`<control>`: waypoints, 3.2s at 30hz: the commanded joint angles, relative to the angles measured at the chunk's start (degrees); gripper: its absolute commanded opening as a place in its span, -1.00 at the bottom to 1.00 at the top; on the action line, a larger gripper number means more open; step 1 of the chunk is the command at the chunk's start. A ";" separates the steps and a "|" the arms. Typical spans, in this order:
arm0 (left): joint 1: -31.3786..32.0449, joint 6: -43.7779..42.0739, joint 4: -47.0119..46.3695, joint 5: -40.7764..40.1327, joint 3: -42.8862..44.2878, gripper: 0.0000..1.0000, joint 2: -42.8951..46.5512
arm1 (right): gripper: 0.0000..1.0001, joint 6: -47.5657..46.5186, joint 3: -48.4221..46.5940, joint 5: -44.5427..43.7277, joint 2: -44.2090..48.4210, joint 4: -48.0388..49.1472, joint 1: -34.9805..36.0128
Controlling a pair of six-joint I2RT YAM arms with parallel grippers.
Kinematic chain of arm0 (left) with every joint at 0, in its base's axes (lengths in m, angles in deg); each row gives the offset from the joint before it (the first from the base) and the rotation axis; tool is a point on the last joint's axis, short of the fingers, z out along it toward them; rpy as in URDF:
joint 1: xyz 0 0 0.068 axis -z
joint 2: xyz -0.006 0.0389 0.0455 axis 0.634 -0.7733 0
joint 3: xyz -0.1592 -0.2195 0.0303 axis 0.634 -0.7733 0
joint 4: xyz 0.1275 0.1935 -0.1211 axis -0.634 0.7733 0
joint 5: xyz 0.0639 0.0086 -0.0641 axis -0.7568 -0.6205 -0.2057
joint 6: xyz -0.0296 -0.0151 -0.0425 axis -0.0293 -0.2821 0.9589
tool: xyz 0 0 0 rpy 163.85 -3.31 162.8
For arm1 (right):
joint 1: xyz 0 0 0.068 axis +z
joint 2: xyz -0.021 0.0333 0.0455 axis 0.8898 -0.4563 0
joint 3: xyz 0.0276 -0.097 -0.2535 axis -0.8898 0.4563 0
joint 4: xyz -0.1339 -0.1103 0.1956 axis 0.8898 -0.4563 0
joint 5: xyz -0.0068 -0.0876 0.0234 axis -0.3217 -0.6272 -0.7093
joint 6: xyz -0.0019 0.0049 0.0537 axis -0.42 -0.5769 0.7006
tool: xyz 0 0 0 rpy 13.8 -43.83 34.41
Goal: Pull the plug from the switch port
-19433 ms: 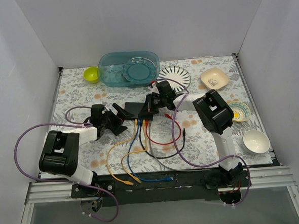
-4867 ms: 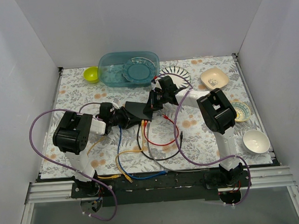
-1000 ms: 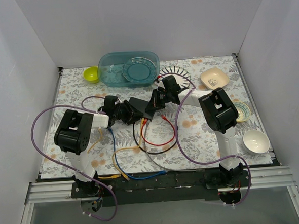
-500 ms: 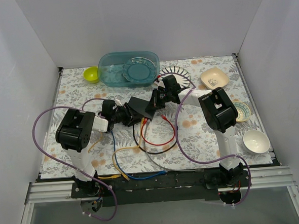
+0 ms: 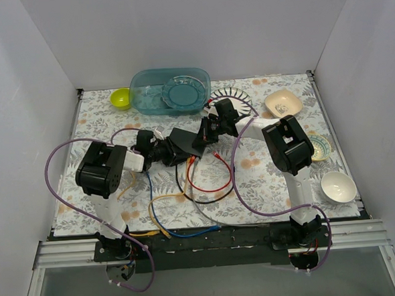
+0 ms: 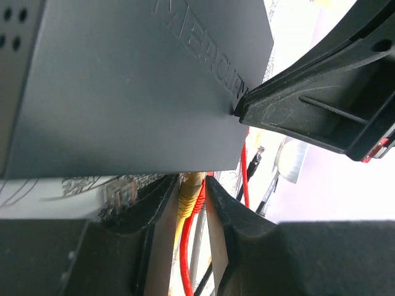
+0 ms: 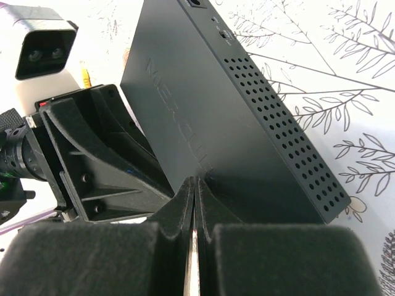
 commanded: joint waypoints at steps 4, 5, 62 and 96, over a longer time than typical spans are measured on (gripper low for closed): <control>1.35 -2.52 10.47 -6.03 1.42 -0.52 -4.57 | -0.90 -3.13 0.73 -4.80 -3.41 -6.35 -0.07; 1.44 -2.52 10.74 -6.29 1.68 -0.54 -4.66 | -0.90 -3.13 0.73 -4.80 -3.50 -6.26 -0.16; 2.92 0.46 15.16 -8.49 -0.69 0.11 14.69 | -0.91 -4.45 2.13 -5.94 -0.95 -7.67 -1.13; 5.39 2.39 12.50 -9.02 5.02 -0.59 -2.72 | -0.91 -4.36 3.63 -6.21 -0.78 -7.14 -1.13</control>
